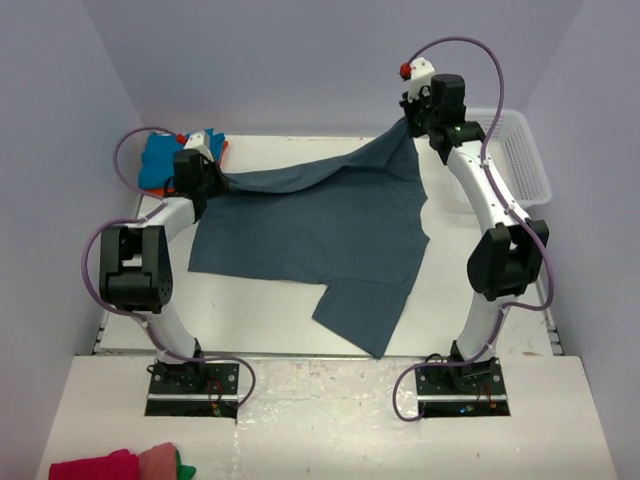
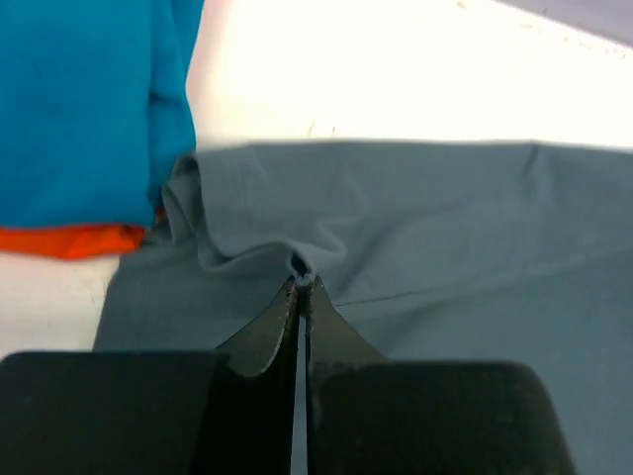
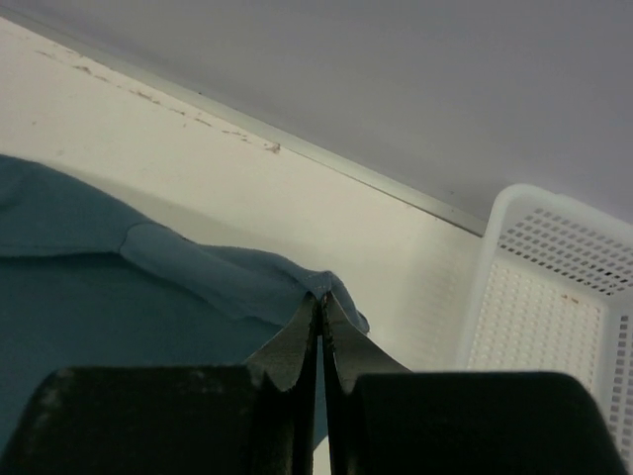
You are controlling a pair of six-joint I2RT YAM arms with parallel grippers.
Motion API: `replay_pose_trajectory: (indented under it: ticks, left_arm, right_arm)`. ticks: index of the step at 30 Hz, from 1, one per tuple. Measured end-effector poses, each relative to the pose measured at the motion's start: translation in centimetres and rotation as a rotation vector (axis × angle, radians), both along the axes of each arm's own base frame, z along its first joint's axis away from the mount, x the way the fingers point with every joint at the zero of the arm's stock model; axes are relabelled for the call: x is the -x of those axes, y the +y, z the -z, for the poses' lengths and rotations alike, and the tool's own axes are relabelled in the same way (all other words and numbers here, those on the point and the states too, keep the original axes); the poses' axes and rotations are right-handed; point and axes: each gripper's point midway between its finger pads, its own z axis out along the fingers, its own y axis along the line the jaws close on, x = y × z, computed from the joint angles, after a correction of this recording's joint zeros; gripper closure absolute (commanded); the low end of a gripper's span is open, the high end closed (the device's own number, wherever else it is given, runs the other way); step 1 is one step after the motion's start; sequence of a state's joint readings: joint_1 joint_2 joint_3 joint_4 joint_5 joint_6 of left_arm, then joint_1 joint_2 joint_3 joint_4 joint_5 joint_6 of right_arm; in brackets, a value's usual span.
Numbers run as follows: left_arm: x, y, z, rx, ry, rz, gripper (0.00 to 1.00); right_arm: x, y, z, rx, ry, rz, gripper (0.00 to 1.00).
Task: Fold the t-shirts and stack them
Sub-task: Flatten out the tshirt
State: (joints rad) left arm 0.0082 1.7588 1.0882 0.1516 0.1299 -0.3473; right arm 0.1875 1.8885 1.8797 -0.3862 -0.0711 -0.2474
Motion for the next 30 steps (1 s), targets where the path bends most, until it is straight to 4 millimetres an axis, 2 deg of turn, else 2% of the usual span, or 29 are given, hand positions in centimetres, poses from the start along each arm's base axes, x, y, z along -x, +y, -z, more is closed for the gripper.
replay_pose_trajectory:
  ticks: [3, 7, 11, 16, 21, 25, 30]
  left_arm:
    - [-1.6, 0.1, -1.3, -0.011, -0.037, 0.002, 1.00]
    - [-3.7, 0.4, -4.6, -0.033, -0.119, 0.003, 1.00]
    - [-4.8, 0.9, -6.7, -0.066, -0.173, -0.009, 1.00]
    - [-4.6, 1.7, -6.2, -0.107, -0.152, -0.035, 1.00]
    - [-4.5, 1.8, -6.0, -0.111, -0.145, -0.040, 1.00]
    - [-4.5, 1.2, -6.1, -0.095, -0.151, -0.010, 1.00]
    - [-4.5, 0.0, -6.7, -0.063, -0.170, 0.052, 1.00]
  right_arm:
    - [-0.8, -0.5, 0.3, -0.003, 0.002, 0.011, 1.00]
    - [-1.0, -1.1, 0.4, -0.006, 0.004, 0.023, 1.00]
    - [-1.0, -1.2, 0.3, -0.011, 0.006, 0.029, 1.00]
    - [-0.6, -1.3, 0.8, -0.025, 0.032, 0.047, 1.00]
    - [1.0, -1.8, 1.6, -0.041, 0.065, 0.083, 1.00]
    - [1.5, -2.1, 0.5, -0.045, 0.046, 0.100, 1.00]
    - [2.3, -2.7, -1.9, -0.051, -0.002, 0.120, 1.00]
